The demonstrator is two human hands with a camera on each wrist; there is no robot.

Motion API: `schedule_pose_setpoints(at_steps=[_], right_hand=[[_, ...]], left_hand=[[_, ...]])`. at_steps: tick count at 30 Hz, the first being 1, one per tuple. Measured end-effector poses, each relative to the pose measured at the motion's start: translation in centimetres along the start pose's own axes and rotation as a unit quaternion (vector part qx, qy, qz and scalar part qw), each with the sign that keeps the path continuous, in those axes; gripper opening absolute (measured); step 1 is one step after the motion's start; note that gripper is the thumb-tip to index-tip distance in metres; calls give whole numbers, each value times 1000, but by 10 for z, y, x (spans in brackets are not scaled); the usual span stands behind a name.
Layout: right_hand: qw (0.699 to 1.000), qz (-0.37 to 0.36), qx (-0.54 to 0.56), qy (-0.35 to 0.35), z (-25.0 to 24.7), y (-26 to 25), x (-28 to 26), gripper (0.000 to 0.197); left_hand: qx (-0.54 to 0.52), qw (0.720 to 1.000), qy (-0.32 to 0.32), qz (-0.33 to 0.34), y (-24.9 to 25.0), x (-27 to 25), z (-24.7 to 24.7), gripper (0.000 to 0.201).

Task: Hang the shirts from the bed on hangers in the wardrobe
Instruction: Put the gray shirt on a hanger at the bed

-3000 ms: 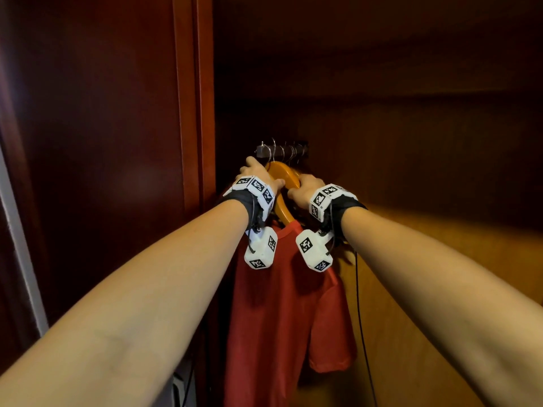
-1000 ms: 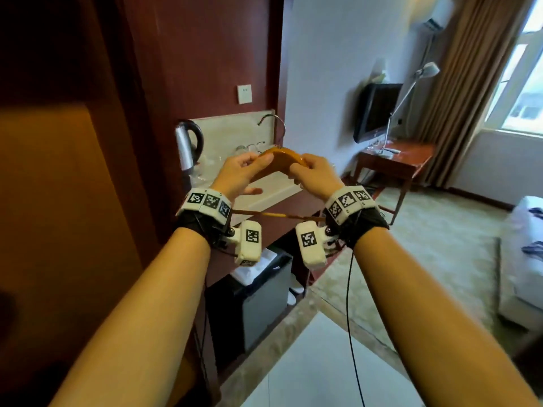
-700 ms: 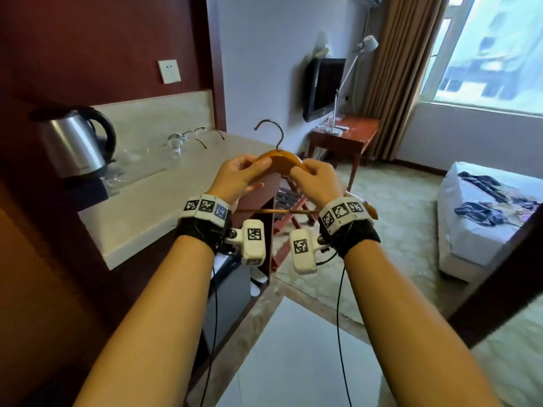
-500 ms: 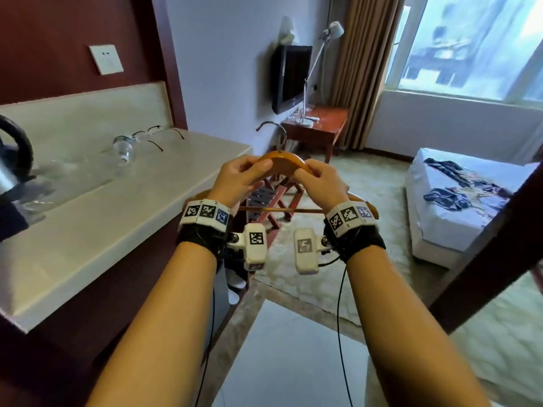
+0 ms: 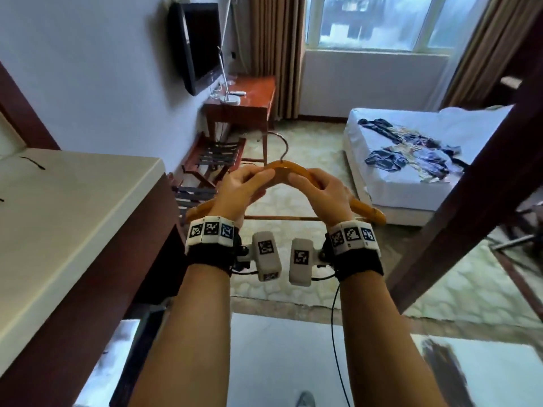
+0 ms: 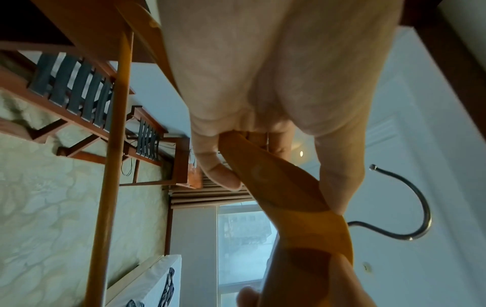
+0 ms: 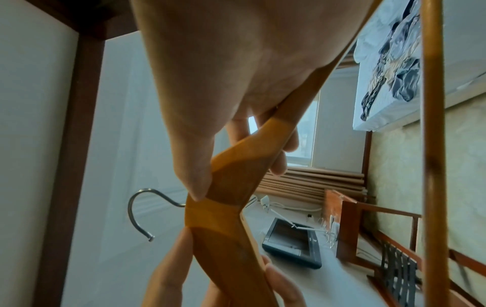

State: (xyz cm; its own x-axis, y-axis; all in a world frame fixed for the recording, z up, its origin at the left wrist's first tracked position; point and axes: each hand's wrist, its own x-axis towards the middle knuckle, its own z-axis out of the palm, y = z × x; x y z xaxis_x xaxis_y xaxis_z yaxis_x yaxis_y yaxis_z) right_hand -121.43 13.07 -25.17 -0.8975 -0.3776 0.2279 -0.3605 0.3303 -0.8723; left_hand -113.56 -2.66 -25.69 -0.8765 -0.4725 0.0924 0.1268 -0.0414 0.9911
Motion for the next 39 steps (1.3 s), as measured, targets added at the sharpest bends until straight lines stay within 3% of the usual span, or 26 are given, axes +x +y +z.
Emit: schedule_pose_setpoints(at_steps=[3,5,13,21,24,28,33,39], right_hand=[[1000,2,-28,14,-2,32,50,27],[999,-1,-25,23,-6,52,89,26],[996,24,-72,46,-31,97,273,33],[997,20,-70,35,-36,137,431,32],[995,24,-86,47,-31,158,487,30],[991,30,-102,76,-21,185,561,33],[983,71,-133,104,-13,207,679,48],[974,105,-133,148,-24,227,786,37]], left_hand=[[2,999,-40,-1,-23,59,17,50],[-18,999,-46,-8,-37,100,31,59],[-39,998,-30,-30,-43,281,99,46],[-34,999,-24,-33,-61,444,134,40],[-41,997,-39,-43,-78,506,144,39],[-52,996,-65,-42,-96,593,154,19],[-64,990,-106,-63,-104,723,174,14],[-65,983,-157,-71,-105,844,209,16]])
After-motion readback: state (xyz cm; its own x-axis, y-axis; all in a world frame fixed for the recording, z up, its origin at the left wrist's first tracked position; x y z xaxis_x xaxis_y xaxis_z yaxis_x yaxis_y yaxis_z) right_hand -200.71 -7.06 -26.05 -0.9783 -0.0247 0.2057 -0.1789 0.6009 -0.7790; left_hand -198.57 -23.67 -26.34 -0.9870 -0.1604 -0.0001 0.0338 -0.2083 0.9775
